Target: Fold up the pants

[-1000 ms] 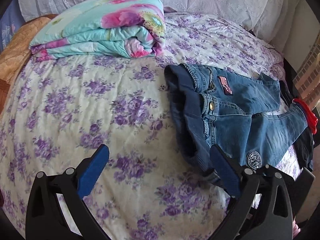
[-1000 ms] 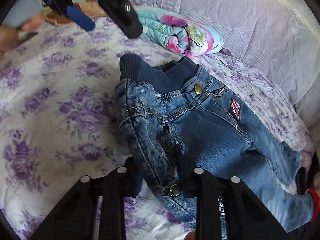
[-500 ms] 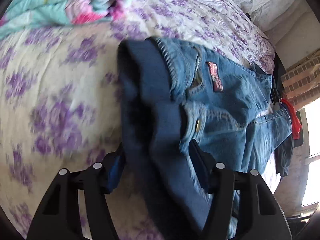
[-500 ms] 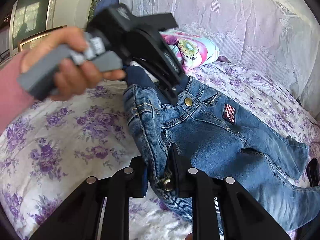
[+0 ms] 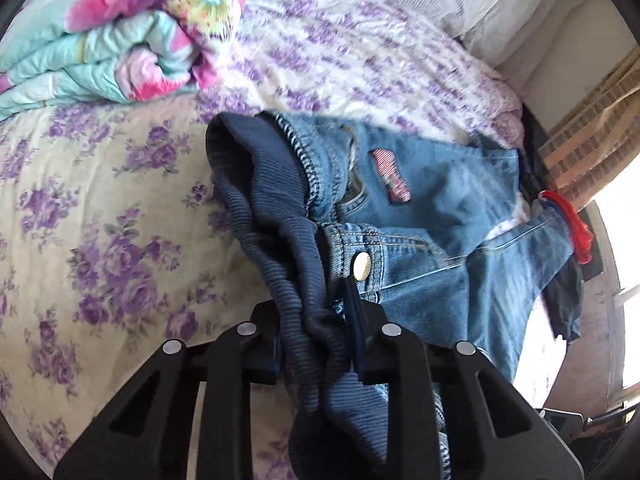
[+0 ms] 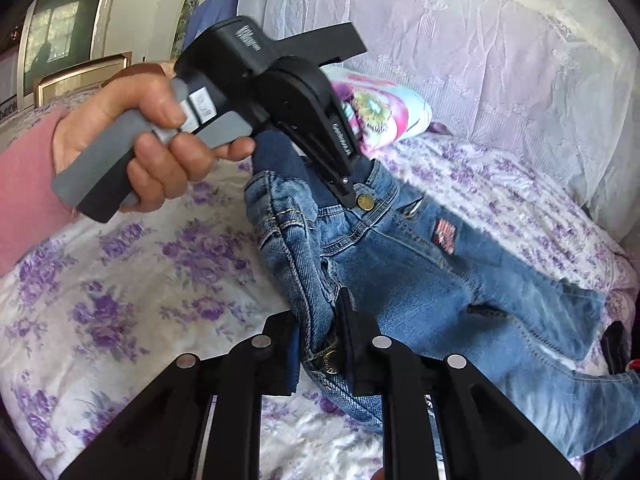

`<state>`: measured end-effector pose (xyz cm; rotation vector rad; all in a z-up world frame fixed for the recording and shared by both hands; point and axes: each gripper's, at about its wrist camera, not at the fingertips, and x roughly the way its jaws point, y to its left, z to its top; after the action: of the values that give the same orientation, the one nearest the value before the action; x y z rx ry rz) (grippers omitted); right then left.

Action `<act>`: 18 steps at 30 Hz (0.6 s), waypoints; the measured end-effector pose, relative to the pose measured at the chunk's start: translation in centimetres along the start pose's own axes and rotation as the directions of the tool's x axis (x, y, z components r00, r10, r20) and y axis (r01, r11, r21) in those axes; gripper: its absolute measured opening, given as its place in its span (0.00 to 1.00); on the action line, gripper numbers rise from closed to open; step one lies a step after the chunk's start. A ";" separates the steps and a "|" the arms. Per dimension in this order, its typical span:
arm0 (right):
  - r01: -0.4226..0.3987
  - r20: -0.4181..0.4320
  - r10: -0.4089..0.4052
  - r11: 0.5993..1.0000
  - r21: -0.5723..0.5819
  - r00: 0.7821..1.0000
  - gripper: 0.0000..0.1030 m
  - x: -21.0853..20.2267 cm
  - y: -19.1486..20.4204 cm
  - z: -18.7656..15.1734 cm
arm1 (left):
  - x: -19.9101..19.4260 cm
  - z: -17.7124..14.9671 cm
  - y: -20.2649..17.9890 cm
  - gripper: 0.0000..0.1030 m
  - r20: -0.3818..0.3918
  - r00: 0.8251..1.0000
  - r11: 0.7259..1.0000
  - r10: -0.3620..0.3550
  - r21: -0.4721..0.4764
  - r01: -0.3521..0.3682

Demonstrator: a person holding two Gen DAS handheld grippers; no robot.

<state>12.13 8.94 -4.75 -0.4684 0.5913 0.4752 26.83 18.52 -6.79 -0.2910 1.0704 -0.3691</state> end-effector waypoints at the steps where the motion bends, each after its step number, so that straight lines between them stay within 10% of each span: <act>1: -0.009 0.008 0.009 1.000 -0.001 1.000 0.16 -0.5 0.2 0.2 | -0.8 -0.2 0.1 0.22 0.013 1.000 1.000 -0.009 0.000 0.009; 13: -0.197 0.066 0.209 0.969 -0.145 0.976 0.16 -3.2 8.9 2.5 | -10.6 -8.6 7.1 0.22 0.155 0.987 0.996 0.042 -0.078 -0.030; 16: -0.258 0.019 0.261 0.960 -0.108 0.965 0.31 -2.1 9.1 2.6 | -10.6 -10.6 9.4 0.23 0.129 0.987 0.987 0.099 -0.138 -0.081; 18: -0.275 0.018 0.277 0.959 -0.065 0.961 0.59 -2.4 8.0 2.5 | -10.8 -11.3 9.9 0.26 0.122 0.984 0.983 0.127 -0.148 -0.109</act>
<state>7.02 15.93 -3.68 -0.4391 0.6206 0.7667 13.65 31.48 -7.34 -0.3707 0.9810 -0.1655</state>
